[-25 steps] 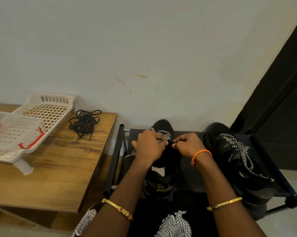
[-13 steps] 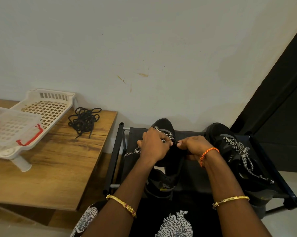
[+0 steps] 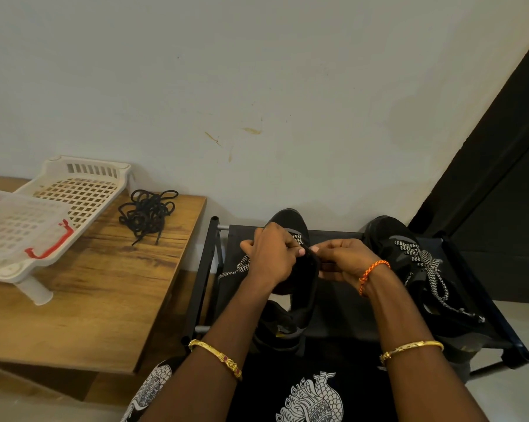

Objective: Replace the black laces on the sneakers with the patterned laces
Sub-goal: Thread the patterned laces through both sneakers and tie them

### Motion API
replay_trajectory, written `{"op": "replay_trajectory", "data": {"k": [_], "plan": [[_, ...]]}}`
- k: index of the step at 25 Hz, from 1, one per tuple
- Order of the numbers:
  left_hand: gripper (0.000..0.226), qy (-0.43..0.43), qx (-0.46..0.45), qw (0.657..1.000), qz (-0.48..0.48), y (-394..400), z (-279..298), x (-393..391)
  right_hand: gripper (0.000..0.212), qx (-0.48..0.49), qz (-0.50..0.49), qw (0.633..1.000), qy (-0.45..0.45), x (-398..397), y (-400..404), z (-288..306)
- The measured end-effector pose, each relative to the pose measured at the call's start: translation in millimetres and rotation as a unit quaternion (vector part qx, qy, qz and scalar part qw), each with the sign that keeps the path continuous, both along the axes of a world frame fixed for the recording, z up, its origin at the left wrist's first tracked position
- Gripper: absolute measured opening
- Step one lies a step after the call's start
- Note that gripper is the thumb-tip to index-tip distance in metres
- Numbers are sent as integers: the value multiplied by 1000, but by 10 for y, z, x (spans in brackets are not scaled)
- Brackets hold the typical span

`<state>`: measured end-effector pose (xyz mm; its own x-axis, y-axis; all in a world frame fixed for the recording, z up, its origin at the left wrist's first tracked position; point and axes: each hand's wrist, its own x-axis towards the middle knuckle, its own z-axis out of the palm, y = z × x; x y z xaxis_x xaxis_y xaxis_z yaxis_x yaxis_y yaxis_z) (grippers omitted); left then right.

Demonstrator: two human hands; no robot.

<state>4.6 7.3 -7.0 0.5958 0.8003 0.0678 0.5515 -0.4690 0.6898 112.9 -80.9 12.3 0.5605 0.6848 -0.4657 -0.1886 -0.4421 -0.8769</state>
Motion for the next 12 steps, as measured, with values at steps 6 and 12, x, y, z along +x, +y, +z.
{"op": "replay_trajectory", "data": {"k": [6, 12], "plan": [[4, -34, -69, 997, -17, 87, -61, -56, 17, -25, 31, 999, -21, -55, 133, -20], [54, -34, -73, 995, 58, 83, -52, -203, 21, -61, -42, 997, -27, 80, 65, -56]]}}
